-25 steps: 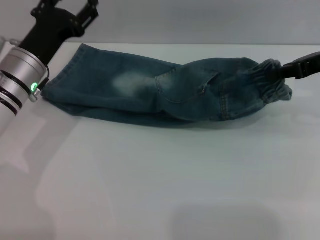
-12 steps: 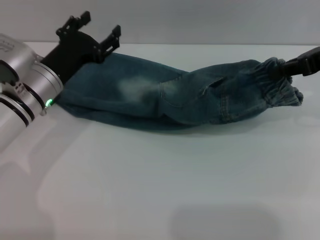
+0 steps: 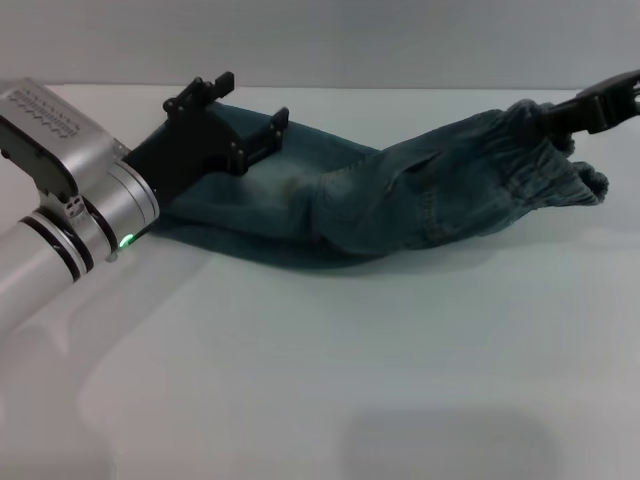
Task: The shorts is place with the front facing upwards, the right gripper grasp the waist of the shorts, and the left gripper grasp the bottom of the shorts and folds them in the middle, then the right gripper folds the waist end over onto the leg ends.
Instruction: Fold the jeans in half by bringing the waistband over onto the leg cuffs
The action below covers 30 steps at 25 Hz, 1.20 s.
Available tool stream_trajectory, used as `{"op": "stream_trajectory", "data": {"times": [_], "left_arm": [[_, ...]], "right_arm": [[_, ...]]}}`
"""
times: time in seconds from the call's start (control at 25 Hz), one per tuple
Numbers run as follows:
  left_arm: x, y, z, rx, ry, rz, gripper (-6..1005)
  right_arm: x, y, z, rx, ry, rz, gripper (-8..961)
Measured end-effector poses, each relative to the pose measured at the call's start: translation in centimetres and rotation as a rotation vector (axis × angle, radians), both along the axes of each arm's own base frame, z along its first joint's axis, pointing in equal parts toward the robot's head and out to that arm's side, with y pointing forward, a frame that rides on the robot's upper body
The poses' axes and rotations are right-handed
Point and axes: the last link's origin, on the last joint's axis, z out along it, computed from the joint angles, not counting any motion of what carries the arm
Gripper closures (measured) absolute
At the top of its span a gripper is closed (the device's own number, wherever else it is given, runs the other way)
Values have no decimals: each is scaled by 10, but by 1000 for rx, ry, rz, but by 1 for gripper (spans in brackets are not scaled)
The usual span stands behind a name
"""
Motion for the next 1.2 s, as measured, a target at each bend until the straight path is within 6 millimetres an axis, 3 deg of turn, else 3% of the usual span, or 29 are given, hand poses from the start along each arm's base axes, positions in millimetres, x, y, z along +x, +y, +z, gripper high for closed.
{"op": "stream_trajectory", "data": {"times": [0.52,1.2], "left_arm": [[-10,-12,-8,-48,48,-6,170],[10,-21,-25,-188,68,-115,170]], "right_arm": [[-34,-2,1,-65,99,55,944],[-36,-2,-2,-85,183,42,946]]}}
